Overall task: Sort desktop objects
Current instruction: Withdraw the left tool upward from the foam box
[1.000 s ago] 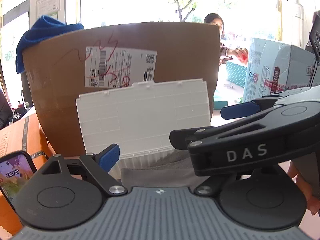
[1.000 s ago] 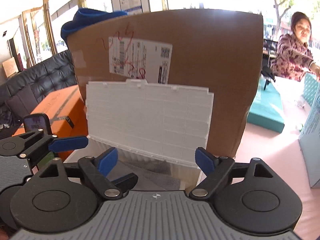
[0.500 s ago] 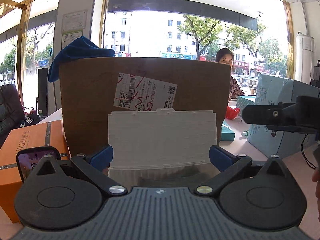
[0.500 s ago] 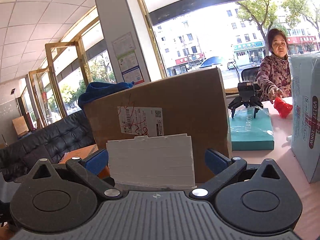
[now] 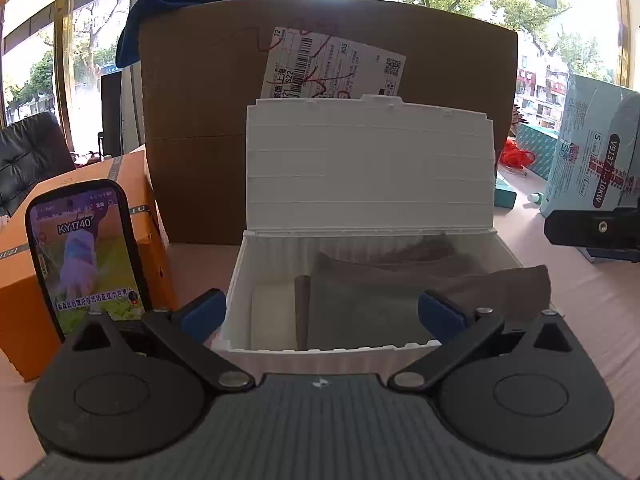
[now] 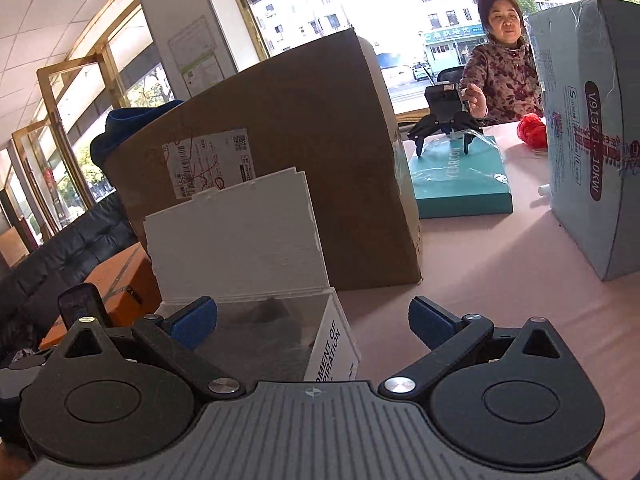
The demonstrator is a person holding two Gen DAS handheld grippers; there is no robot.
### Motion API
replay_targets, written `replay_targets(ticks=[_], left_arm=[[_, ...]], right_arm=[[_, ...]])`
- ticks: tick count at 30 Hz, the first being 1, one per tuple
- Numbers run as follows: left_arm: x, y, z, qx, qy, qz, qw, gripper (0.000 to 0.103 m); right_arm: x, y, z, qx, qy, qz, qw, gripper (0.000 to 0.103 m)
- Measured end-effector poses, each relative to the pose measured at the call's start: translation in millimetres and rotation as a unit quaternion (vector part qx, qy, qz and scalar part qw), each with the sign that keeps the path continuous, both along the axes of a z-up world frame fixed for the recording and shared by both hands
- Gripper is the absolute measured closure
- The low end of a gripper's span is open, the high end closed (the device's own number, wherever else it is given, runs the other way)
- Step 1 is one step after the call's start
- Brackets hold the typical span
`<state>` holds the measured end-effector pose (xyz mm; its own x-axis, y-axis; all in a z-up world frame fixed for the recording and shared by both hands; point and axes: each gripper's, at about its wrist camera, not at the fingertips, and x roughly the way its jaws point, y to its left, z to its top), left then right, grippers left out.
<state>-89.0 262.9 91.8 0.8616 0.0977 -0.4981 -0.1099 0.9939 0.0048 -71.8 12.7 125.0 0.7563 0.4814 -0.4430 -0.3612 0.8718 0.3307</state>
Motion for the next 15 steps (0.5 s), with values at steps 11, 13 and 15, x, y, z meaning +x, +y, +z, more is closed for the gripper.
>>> replay_targets(ticks=[11,13,15], left_arm=[[1,7,-1,0.000,-0.003,0.020,0.9998,0.000],[2,11,-2,-0.004,0.001,0.026,0.9997,0.000],[5,13,-4,-0.013,0.011,0.023,0.9996,0.000]], right_arm=[[10,20,-24,-0.028,0.035,0.022,0.999,0.003],[11,21,-26,-0.028,0.037,0.026,0.999,0.003],[10,24,-27,-0.031,0.036,0.029,0.998,0.003]])
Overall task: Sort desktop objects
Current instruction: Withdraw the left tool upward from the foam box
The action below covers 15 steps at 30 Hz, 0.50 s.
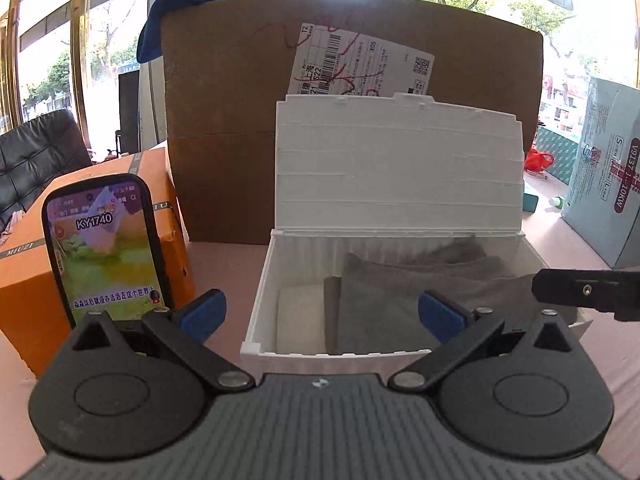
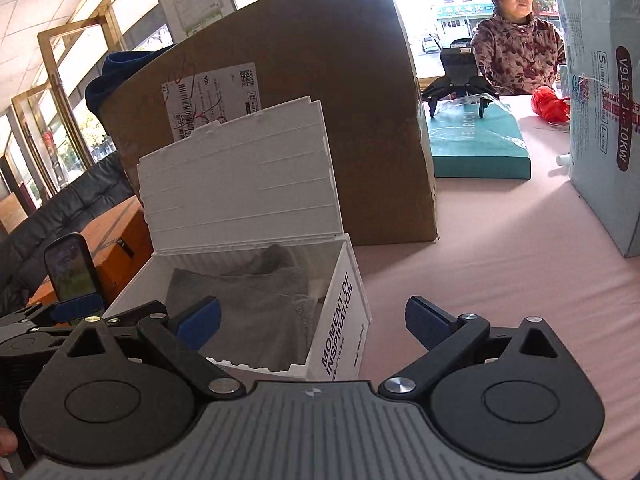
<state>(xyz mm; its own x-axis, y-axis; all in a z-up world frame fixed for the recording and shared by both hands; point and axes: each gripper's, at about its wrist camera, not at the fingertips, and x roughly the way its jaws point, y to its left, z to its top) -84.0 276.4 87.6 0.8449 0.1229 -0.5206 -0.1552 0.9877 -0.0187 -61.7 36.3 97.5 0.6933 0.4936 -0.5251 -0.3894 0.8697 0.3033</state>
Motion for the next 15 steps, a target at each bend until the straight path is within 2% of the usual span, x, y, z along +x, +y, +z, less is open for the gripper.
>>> replay_targets(ticks=[2,7,8,11,15], left_arm=[[2,1,-3,-0.007,0.007,-0.003,0.9999,0.002],[5,0,-8,-0.015,0.012,-0.009,0.9998,0.010],[6,0,-8,-0.018,0.013,-0.010,0.9997,0.013],[6,0,-9,-0.021,0.012,-0.011,0.9997,0.015],[4,2,-8,-0.023,0.008,-0.008,0.9997,0.016]], right_arm=[[-1,3,0,-0.005,-0.004,0.005,1.000,0.004],[0,10,0,-0.023,-0.006,0.016,1.000,0.025],[0,11,0,-0.028,-0.007,0.015,0.999,0.027],[1,14,-3,-0.039,-0.005,0.017,0.999,0.034],[4,18,-6,-0.051,0.001,0.017,0.999,0.066]])
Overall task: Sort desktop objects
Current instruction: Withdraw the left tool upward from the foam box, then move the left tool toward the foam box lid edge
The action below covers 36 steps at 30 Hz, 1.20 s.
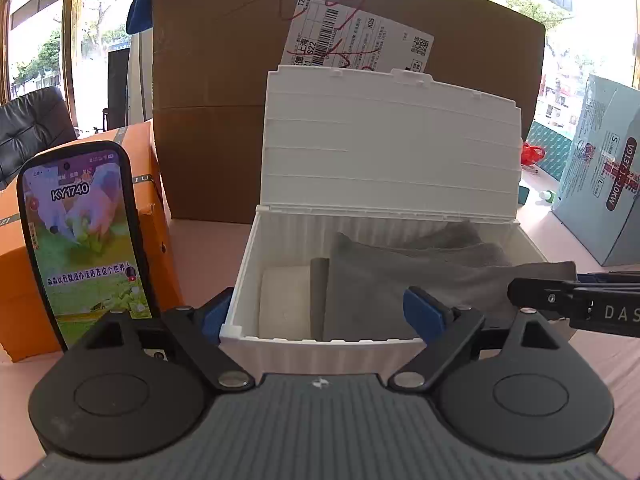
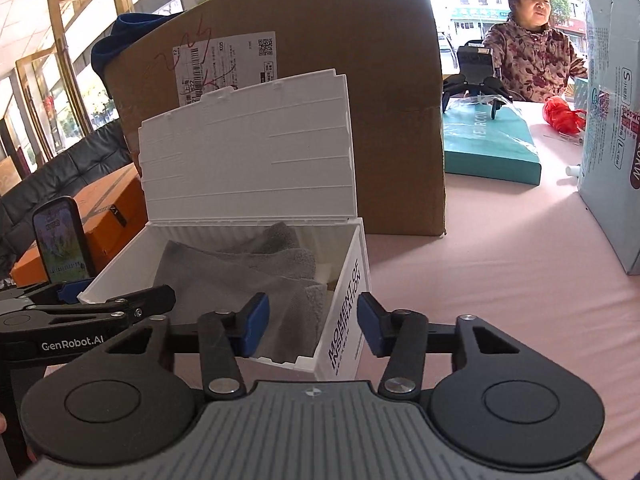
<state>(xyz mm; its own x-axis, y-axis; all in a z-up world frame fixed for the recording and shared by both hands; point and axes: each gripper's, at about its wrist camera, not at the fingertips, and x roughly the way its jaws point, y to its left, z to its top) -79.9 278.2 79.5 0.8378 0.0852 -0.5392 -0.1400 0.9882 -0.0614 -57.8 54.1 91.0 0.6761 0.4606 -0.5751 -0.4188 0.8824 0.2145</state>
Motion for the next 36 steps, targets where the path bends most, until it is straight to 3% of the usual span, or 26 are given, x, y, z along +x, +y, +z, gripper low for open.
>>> replay_targets(ticks=[1,2,4,8,12,16,25,36], left_arm=[[-1,0,0,0.000,-0.003,0.004,1.0000,0.022],[-2,1,1,0.008,-0.005,0.013,0.9999,0.039],[-3,5,3,0.017,-0.005,0.025,0.9995,0.055],[-4,14,3,0.010,-0.002,0.029,0.9995,0.070],[-6,12,4,0.014,-0.002,0.029,0.9995,0.072],[-8,8,6,0.015,-0.002,0.020,0.9997,0.080],[-18,-12,12,0.001,-0.004,-0.008,1.0000,0.081],[-44,-58,15,0.006,-0.006,-0.055,0.9984,0.080]], right_arm=[[1,1,-1,-0.003,0.001,0.000,1.000,0.071],[1,2,-1,-0.008,-0.001,-0.003,1.000,0.074],[1,3,-2,-0.021,-0.008,-0.011,1.000,0.083],[2,3,-2,-0.036,-0.018,-0.020,0.999,0.090],[1,4,-3,-0.041,-0.022,-0.028,0.999,0.092],[2,2,-3,-0.041,-0.026,-0.038,0.998,0.094],[-1,-28,1,-0.020,-0.012,-0.050,0.998,0.094],[-41,-76,4,-0.023,-0.021,-0.070,0.997,0.094]])
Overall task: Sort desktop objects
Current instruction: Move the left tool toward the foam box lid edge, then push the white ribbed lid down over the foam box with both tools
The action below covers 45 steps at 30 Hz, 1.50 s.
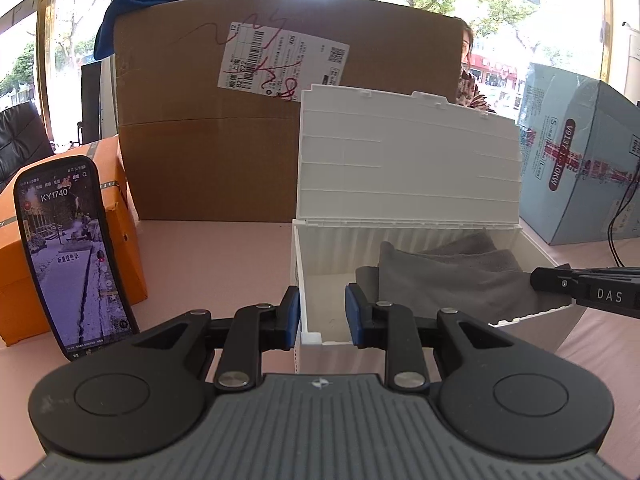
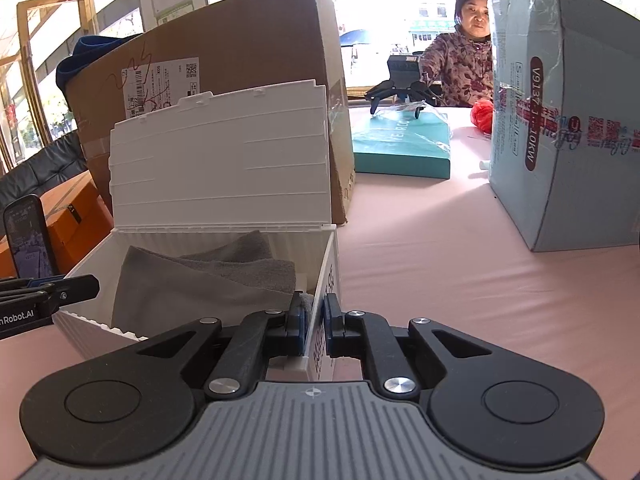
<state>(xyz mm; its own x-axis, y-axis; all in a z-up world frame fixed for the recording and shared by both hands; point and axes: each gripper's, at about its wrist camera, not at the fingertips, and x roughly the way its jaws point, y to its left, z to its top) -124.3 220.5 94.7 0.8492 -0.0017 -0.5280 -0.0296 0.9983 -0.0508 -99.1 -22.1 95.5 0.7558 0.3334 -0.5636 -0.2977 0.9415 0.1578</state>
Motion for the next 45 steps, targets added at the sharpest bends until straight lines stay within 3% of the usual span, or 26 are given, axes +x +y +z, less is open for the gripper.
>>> replay_targets(ticks=[7,11,18,19,21,22,23,24,28,29,31,34,37,45], left_arm=[[-17,-20,-7,-0.010,0.012,-0.029,0.9995,0.080],[-24,-32,-12,0.013,0.005,-0.031,0.9994,0.080],[-27,-31,-15,0.007,-0.005,-0.035,0.9994,0.080],[-26,-29,-15,0.001,-0.005,-0.040,0.9992,0.077],[-24,-24,-16,-0.018,-0.005,-0.053,0.9984,0.056],[-23,-23,-16,-0.026,-0.004,-0.054,0.9982,0.029],[-22,-22,-17,-0.031,-0.005,-0.051,0.9982,0.009],[-21,-21,-18,-0.032,-0.007,-0.047,0.9983,0.009],[-12,-17,-23,-0.045,0.003,-0.044,0.9980,0.007],[-10,-14,-24,-0.052,0.006,-0.043,0.9977,0.006],[-6,-10,-26,-0.065,0.009,-0.038,0.9971,0.006],[-5,-3,-25,-0.085,-0.001,-0.037,0.9957,0.006],[-3,2,-21,-0.089,-0.016,-0.023,0.9956,0.000],[6,12,-5,-0.096,-0.041,-0.017,0.9943,0.000]], right_arm=[[-32,-27,6,-0.014,-0.021,-0.015,1.000,0.094],[-43,-38,5,-0.017,-0.022,-0.017,0.999,0.094],[-53,-36,0,-0.029,-0.041,-0.022,0.998,0.095],[-53,-36,0,-0.030,-0.041,-0.023,0.998,0.095],[-51,-37,1,-0.028,-0.039,-0.019,0.999,0.095],[-50,-38,1,-0.024,-0.037,-0.016,0.999,0.094],[-49,-40,1,-0.019,-0.035,-0.014,0.999,0.092],[-48,-42,2,-0.009,-0.031,-0.012,0.999,0.090],[-46,-50,0,0.023,-0.033,-0.008,0.999,0.077],[-46,-52,-1,0.029,-0.035,-0.007,0.999,0.058],[-48,-57,-1,0.048,-0.056,-0.017,0.997,0.001],[-54,-70,2,0.100,-0.107,-0.030,0.989,0.000],[-45,-78,4,0.132,-0.092,-0.029,0.987,0.000],[-23,-86,0,0.171,-0.064,-0.035,0.983,0.000]])
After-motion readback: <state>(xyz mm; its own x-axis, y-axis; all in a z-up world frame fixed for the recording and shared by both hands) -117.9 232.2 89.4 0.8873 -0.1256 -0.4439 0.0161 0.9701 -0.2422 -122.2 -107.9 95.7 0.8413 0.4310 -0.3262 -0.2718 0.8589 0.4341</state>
